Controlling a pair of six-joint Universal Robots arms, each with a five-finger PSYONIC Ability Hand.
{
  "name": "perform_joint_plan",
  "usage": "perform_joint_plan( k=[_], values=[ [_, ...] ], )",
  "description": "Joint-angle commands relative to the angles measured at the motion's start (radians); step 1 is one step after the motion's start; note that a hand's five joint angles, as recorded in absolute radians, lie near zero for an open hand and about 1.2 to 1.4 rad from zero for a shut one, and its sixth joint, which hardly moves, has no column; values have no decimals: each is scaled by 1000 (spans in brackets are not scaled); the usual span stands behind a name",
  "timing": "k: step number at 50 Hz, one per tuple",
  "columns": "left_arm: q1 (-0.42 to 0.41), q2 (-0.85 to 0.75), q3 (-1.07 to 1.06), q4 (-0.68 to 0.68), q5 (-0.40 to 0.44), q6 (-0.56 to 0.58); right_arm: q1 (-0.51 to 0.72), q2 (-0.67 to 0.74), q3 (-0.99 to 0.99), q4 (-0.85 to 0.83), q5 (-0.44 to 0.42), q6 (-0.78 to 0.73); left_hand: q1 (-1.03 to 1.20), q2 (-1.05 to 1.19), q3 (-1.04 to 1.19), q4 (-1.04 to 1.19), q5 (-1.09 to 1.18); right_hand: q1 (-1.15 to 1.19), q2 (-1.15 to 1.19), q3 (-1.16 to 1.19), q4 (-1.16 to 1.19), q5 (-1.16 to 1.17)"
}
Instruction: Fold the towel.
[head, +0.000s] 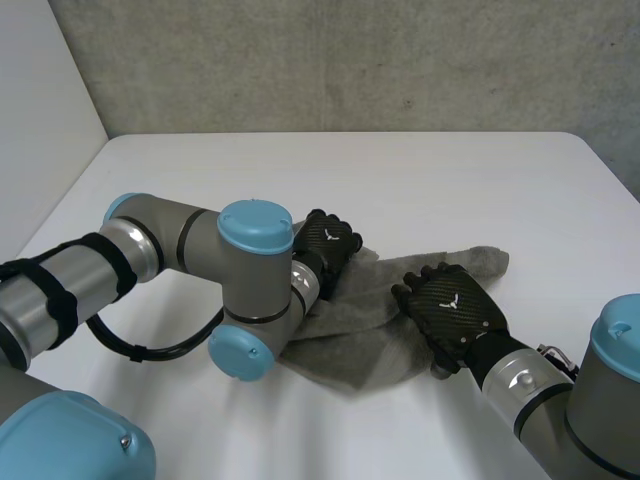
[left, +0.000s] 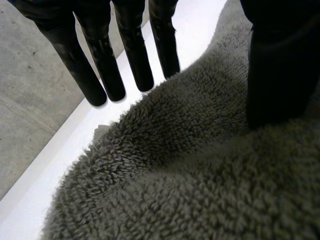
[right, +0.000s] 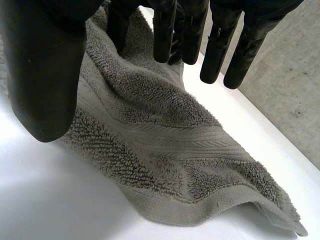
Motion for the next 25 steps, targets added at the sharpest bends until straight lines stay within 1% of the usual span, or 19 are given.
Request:
perform_joint_plan(
  k=[1, 2, 3, 7, 11, 12, 14, 15, 17, 20, 22, 23, 25],
  values=[
    [4, 0, 1, -4, -11, 73, -7, 8, -17, -3, 2, 2, 451, 449, 455, 462, 281, -56, -75, -64, -47, -9],
    [4, 6, -5, -3, -12, 73, -4, 8, -26, -4, 5, 2, 657, 656, 662, 668, 487, -56, -75, -64, -47, -9],
    [4, 15, -12, -4, -12, 73, -4, 9, -33, -9, 5, 2, 682, 681, 687, 693, 512, -56, -75, -64, -47, -9],
    [2, 46, -45, -4, -12, 72, -4, 17, -56, -15, 8, 4, 683, 681, 687, 693, 513, -65, -84, -73, -56, -18],
    [2, 133, -132, 2, -8, 69, -7, 40, -104, -15, 22, 34, 683, 681, 687, 693, 513, -88, -108, -97, -79, -41],
    [2, 133, -133, 2, -8, 69, -7, 40, -104, -15, 22, 34, 683, 681, 687, 693, 513, -88, -108, -97, -79, -41],
    [2, 199, -169, 3, -9, 67, -18, 41, -135, -14, 49, 91, 683, 681, 687, 693, 513, -123, -143, -132, -115, -77],
    [2, 199, -170, 3, -9, 67, -18, 41, -135, -14, 50, 91, 683, 681, 687, 693, 513, -124, -143, -132, -115, -77],
    [7, 263, -167, 5, -12, 64, -20, 31, -161, -8, 72, 151, 683, 681, 687, 693, 513, -165, -184, -173, -156, -118],
    [18, 300, -153, 12, -14, 61, -21, 26, -170, -6, 76, 171, 683, 681, 687, 693, 513, -171, -190, -179, -162, -124],
    [62, 370, -84, 54, -49, 29, -24, 14, -191, -4, 79, 185, 683, 681, 687, 693, 513, -177, -196, -185, -168, -130],
    [62, 371, -84, 54, -49, 29, -24, 14, -191, -4, 79, 185, 683, 681, 687, 693, 513, -177, -196, -185, -168, -130],
    [74, 430, -12, 112, -124, -67, -33, -15, -195, -3, 80, 189, 683, 681, 687, 693, 513, -179, -199, -188, -170, -132]
  ],
)
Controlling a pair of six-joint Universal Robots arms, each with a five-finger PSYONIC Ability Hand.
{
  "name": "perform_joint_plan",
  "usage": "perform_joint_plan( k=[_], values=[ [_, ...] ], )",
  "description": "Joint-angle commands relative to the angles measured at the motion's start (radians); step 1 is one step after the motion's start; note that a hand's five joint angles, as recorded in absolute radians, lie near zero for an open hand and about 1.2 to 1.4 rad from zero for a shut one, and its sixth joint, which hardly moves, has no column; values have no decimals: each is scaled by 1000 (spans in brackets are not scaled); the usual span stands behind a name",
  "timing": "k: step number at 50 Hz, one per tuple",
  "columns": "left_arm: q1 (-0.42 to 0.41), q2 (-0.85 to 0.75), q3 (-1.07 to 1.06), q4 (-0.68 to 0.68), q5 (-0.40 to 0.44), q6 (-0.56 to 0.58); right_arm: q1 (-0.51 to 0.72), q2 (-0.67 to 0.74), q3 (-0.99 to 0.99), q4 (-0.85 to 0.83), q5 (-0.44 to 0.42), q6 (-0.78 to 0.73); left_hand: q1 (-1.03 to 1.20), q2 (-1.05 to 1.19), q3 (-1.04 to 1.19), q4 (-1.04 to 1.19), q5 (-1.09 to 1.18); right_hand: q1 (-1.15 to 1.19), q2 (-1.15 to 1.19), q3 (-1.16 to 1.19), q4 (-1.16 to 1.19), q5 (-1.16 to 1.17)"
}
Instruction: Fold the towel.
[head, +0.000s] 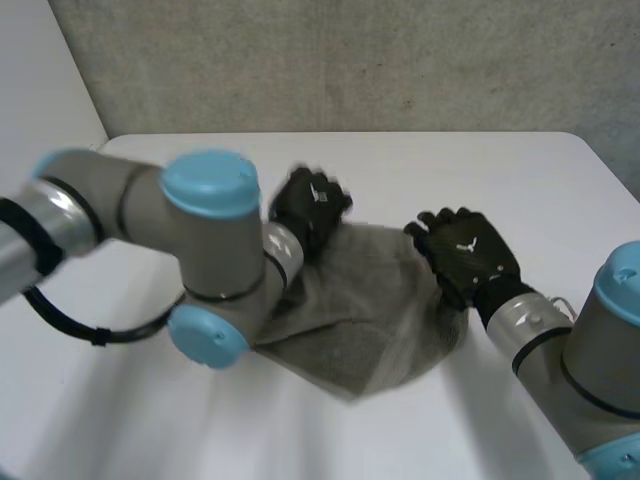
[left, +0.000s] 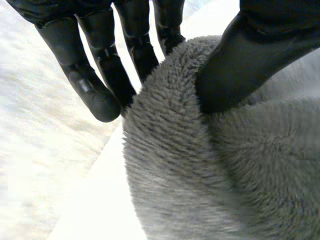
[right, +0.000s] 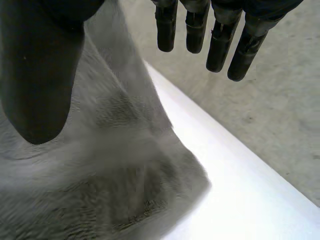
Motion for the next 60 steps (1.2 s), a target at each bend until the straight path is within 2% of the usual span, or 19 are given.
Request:
perform_joint_plan(
  k=[1, 5, 9, 16, 19, 23, 24, 25, 26, 27, 29, 30, 31, 38, 47, 52, 55, 58, 60],
  values=[
    [56, 153, 140, 97, -105, -125, -13, -46, -30, 5, 11, 42, -15, -79, -147, -109, -240, -67, -82, -69, -84, -57],
    [61, 269, 139, 140, -174, -260, -12, -76, -15, 7, 7, 47, -15, -79, -147, -109, -240, -67, -82, -69, -84, -57],
    [61, 337, 35, 138, -181, -303, -10, -99, 4, 7, 1, 47, -15, -79, -147, -109, -240, -78, -94, -80, -95, -69],
    [33, 469, -461, 138, -179, -357, -18, -113, 21, 7, -9, 42, -15, -79, -147, -109, -240, -89, -104, -91, -106, -79],
    [21, 470, -550, 135, -178, -362, -18, -113, 19, 8, -15, 39, -15, -79, -147, -109, -240, -89, -104, -91, -106, -79],
    [-77, 470, -743, 108, -153, -369, -18, -112, 8, 12, -32, 33, -40, -105, -172, -134, -265, -89, -104, -91, -106, -79],
    [-124, 469, -777, 88, -127, -368, -18, -112, 5, 16, -38, 33, -192, -256, -324, -286, -417, -89, -104, -91, -106, -79],
    [-125, 469, -777, 88, -127, -368, -18, -112, 5, 16, -38, 33, -193, -258, -325, -287, -418, -89, -104, -91, -106, -79],
    [-169, 470, -792, 62, -97, -368, -15, -110, 4, 24, -41, 33, -440, -505, -572, -534, -665, -89, -104, -91, -106, -79],
    [-169, 470, -792, 61, -96, -368, -15, -110, 4, 24, -41, 33, -443, -507, -575, -537, -668, -89, -104, -91, -106, -79],
    [-205, 504, -797, 29, -49, -371, -4, -104, 1, 38, -47, 31, -1044, -1108, -1176, -1138, -1269, -89, -104, -91, -106, -79],
    [-205, 504, -797, 29, -49, -371, -4, -104, 1, 38, -47, 31, -1048, -1112, -1180, -1142, -1273, -89, -104, -91, -106, -79],
    [-208, 545, -792, 23, -46, -366, 1, -102, -1, 44, -47, 31, -1236, -1301, -1368, -1330, -1461, -89, -104, -91, -106, -79],
    [-148, 653, -768, 45, -41, -366, 2, -96, 1, 59, -49, 30, -1233, -1297, -1365, -1327, -1458, -89, -104, -91, -106, -79],
    [24, 685, -749, 57, -38, -362, 2, -98, -33, 110, -56, 7, -1227, -1291, -1359, -1321, -1452, -89, -104, -91, -106, -79],
    [155, 674, -745, 74, -35, -359, 24, -63, -122, 218, -157, -30, -1215, -1279, -1347, -1309, -1440, -89, -104, -91, -106, -79],
    [186, 667, -739, 77, -30, -359, 31, -36, -157, 266, -193, -41, -1212, -1276, -1344, -1306, -1437, -89, -104, -91, -106, -79],
    [229, 634, -732, 84, 2, -339, 48, 8, -231, 352, -239, -59, -1206, -1271, -1338, -1300, -1431, -78, -94, -80, -95, -69],
    [263, 589, -723, 83, 84, -293, 74, 51, -318, 406, -269, -76, -1206, -1271, -1338, -1300, -1431, -78, -94, -80, -95, -69]
  ],
)
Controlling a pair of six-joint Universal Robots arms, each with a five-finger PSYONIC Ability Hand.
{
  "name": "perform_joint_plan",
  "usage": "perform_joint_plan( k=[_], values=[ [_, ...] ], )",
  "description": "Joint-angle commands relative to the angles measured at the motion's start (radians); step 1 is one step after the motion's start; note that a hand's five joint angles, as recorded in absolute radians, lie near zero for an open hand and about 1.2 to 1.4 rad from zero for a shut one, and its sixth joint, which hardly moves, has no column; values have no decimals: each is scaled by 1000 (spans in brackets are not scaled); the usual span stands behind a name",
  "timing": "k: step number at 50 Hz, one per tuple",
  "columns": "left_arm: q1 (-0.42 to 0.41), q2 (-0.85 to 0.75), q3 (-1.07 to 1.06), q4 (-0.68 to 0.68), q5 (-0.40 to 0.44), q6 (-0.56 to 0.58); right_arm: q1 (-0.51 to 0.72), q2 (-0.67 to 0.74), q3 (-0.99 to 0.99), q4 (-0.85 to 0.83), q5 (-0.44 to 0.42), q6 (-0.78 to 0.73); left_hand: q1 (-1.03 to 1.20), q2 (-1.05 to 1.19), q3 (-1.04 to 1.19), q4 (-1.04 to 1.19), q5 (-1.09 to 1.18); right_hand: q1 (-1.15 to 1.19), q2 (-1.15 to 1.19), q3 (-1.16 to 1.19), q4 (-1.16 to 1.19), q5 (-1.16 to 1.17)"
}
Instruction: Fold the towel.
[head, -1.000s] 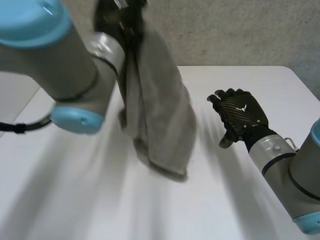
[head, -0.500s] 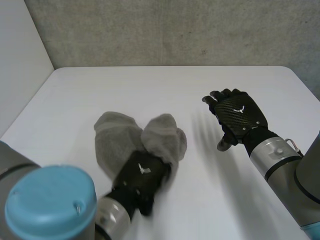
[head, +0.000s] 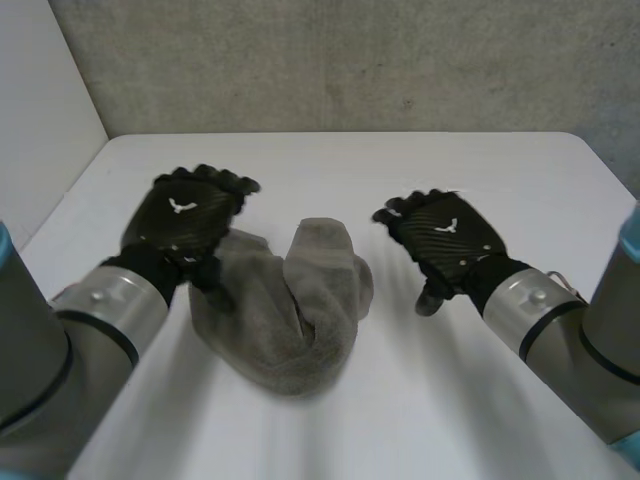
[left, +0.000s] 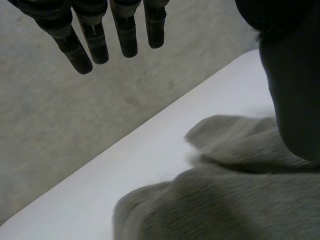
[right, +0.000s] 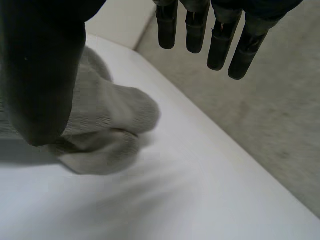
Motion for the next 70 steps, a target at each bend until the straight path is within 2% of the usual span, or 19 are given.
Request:
perform_joint_plan(
  k=[1, 3, 8, 17, 22, 24, 25, 27, 28, 30, 31, 34, 37, 40, 41, 43, 53, 59, 70],
  values=[
    [116, -85, 20, 11, 116, 64, 51, 111, -197, 188, -121, -48, -66, -57, -44, -65, -196, -47, -94, -61, -81, -62],
    [148, -136, 27, 8, 209, 133, 92, 171, -289, 216, -133, -74, -57, -49, -35, -57, -187, -47, -94, -61, -81, -62],
    [165, -237, 43, 14, 272, 245, 127, 275, -421, 266, -129, -141, -45, -37, -24, -45, -176, -47, -94, -61, -81, -62],
    [188, -382, 104, 7, 252, 320, 207, 415, -536, 317, -110, -275, -7, 1, 15, -7, -137, -42, -88, -55, -75, -56],
    [188, -457, 141, 8, 247, 343, 230, 484, -572, 317, -64, -341, 110, 119, 132, 111, -20, 155, 109, 141, 121, 140],
    [185, -489, 174, 8, 246, 366, 247, 511, -589, 322, -11, -379, 373, 381, 395, 373, 243, 313, 267, 299, 279, 298],
    [185, -489, 175, 8, 246, 366, 247, 511, -589, 322, -11, -379, 374, 383, 396, 375, 244, 314, 268, 300, 280, 299],
    [183, -504, 208, 8, 244, 377, 252, 533, -604, 322, 34, -419, 851, 859, 872, 851, 720, 664, 618, 650, 630, 649],
    [183, -504, 208, 8, 244, 377, 252, 533, -604, 322, 34, -419, 853, 862, 875, 853, 723, 666, 620, 652, 632, 651],
    [168, -509, 257, 8, 229, 377, 249, 539, -645, 313, 80, -434, 1125, 1133, 1147, 1125, 995, 1162, 1116, 1148, 1128, 1147],
    [168, -509, 257, 8, 229, 377, 249, 539, -645, 313, 80, -434, 1126, 1134, 1147, 1126, 995, 1164, 1118, 1150, 1130, 1149],
    [153, -495, 342, 14, 174, 362, 250, 510, -736, 160, 253, -340, 1126, 1134, 1147, 1126, 995, 1164, 1118, 1150, 1130, 1149],
    [117, -474, 458, 57, 89, 331, 252, 476, -737, 32, 302, -304, 1126, 1134, 1147, 1126, 995, 1164, 1118, 1150, 1130, 1149],
    [108, -382, 517, 323, -95, 174, 236, 252, -601, -383, 356, -209, 1126, 1134, 1147, 1126, 995, 1164, 1118, 1150, 1130, 1149],
    [108, -382, 517, 324, -96, 173, 236, 251, -601, -384, 356, -209, 1126, 1134, 1147, 1126, 995, 1164, 1118, 1150, 1130, 1149],
    [110, -304, 506, 477, -182, 57, 229, 170, -532, -514, 358, -191, 1126, 1134, 1147, 1126, 995, 1164, 1118, 1150, 1130, 1149],
    [94, -297, 403, 390, -131, 17, 224, 172, -447, -398, 338, -177, 1126, 1134, 1147, 1126, 995, 1164, 1118, 1150, 1130, 1149],
    [79, -377, 275, 298, -87, 20, 201, 214, -354, -327, 240, -181, 1126, 1134, 1147, 1126, 995, 1164, 1118, 1150, 1130, 1149],
    [90, -398, 98, 218, -58, 75, 187, 387, -305, 7, 192, -195, 654, 662, 676, 654, 524, 1164, 1118, 1150, 1130, 1149]
  ],
)
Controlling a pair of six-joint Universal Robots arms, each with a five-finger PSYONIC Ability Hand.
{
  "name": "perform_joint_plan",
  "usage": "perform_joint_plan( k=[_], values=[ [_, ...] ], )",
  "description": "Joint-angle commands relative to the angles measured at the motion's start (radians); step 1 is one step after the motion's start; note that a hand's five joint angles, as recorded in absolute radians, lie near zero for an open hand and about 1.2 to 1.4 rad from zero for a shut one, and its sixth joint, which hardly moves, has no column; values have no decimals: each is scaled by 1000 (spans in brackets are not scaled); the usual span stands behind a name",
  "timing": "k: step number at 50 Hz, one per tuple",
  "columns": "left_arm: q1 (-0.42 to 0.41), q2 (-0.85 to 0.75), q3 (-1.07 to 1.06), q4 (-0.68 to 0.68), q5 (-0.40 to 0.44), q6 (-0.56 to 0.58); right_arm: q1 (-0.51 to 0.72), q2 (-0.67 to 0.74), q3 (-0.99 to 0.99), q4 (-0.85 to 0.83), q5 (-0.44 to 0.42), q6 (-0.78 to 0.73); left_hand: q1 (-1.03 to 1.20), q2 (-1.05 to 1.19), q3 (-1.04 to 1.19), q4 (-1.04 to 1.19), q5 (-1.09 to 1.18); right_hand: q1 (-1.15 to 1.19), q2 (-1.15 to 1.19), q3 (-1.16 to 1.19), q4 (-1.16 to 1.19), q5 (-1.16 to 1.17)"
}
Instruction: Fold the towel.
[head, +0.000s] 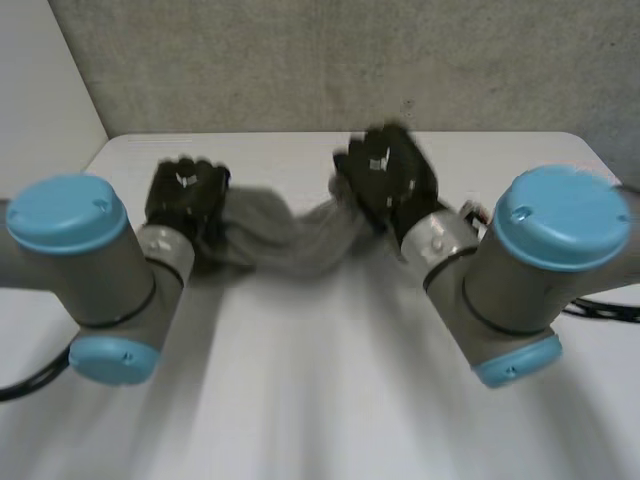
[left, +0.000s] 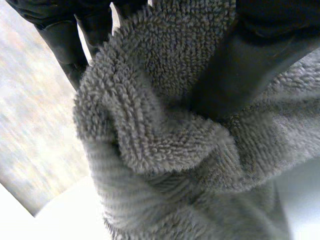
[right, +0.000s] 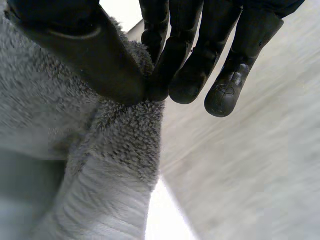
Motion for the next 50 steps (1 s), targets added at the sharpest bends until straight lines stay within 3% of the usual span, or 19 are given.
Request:
perform_joint_plan(
  k=[1, 8, 9, 10, 12, 13, 15, 18, 19, 21, 31, 33, 36, 39, 48, 50],
  values=[
    [5, 10, -115, -59, 8, 75, -8, 112, 28, 230, -31, -7, -366, -345, -348, -340, -531, 121, 46, 50, 56, 65],
    [-19, 82, -181, -88, 2, 168, -25, 77, 74, 242, -67, -4, -521, -501, -503, -495, -686, 121, 46, 50, 56, 65],
    [-35, 111, -196, -103, 2, 175, -25, 57, 82, 245, -62, 2, -600, -580, -582, -574, -765, -52, -128, -124, -117, -108],
    [-35, 112, -196, -103, 2, 175, -25, 57, 82, 245, -62, 2, -601, -580, -583, -575, -766, -54, -129, -125, -119, -110],
    [-70, 161, -218, -148, 2, 179, -23, 33, 94, 267, -62, 1, -764, -744, -747, -738, -930, -428, -504, -500, -493, -484],
    [-70, 161, -218, -148, 2, 179, -23, 32, 94, 267, -62, 1, -765, -745, -748, -739, -931, -430, -505, -501, -494, -486],
    [-94, 213, -230, -200, -1, 181, -20, 7, 100, 322, -61, 7, -1013, -993, -996, -987, -1179, -660, -736, -732, -725, -717],
    [-99, 236, -233, -228, -1, 178, -25, -20, 104, 351, -61, 10, -1076, -1056, -1059, -1050, -1242, -791, -866, -862, -856, -847],
    [-99, 260, -235, -247, 1, 175, -28, -44, 111, 368, -64, 15, -1082, -1062, -1065, -1056, -1248, -956, -1032, -1028, -1021, -1013],
    [-98, 280, -235, -257, 4, 175, -34, -92, 123, 374, -62, 48, -1082, -1062, -1065, -1056, -1248, -1075, -1151, -1147, -1140, -1131],
    [-58, 328, -161, -263, 44, 186, -136, -182, 133, 370, -70, 242, -1079, -1059, -1062, -1053, -1245, -1093, -1169, -1165, -1158, -1149],
    [-36, 316, -123, -272, 129, 187, -138, -184, 137, 370, -70, 256, -1070, -1050, -1053, -1044, -1236, -1093, -1169, -1165, -1158, -1149],
    [-19, 303, -101, -280, 183, 190, -144, -176, 140, 369, -68, 257, -1064, -1044, -1047, -1038, -1230, -1090, -1166, -1162, -1155, -1146],
    [52, 215, -20, -345, 315, 231, -160, -169, 145, 371, -74, 257, -1029, -1009, -1012, -1003, -1195, -1087, -1163, -1159, -1152, -1143],
    [112, 80, 155, -530, 327, 324, -164, -81, 177, 360, -71, 269, -959, -939, -941, -933, -1124, -1087, -1163, -1159, -1152, -1143],
    [157, 29, 205, -550, 332, 327, -163, -67, 182, 346, -71, 277, -953, -933, -936, -927, -1119, -1087, -1163, -1159, -1152, -1143]
  ],
)
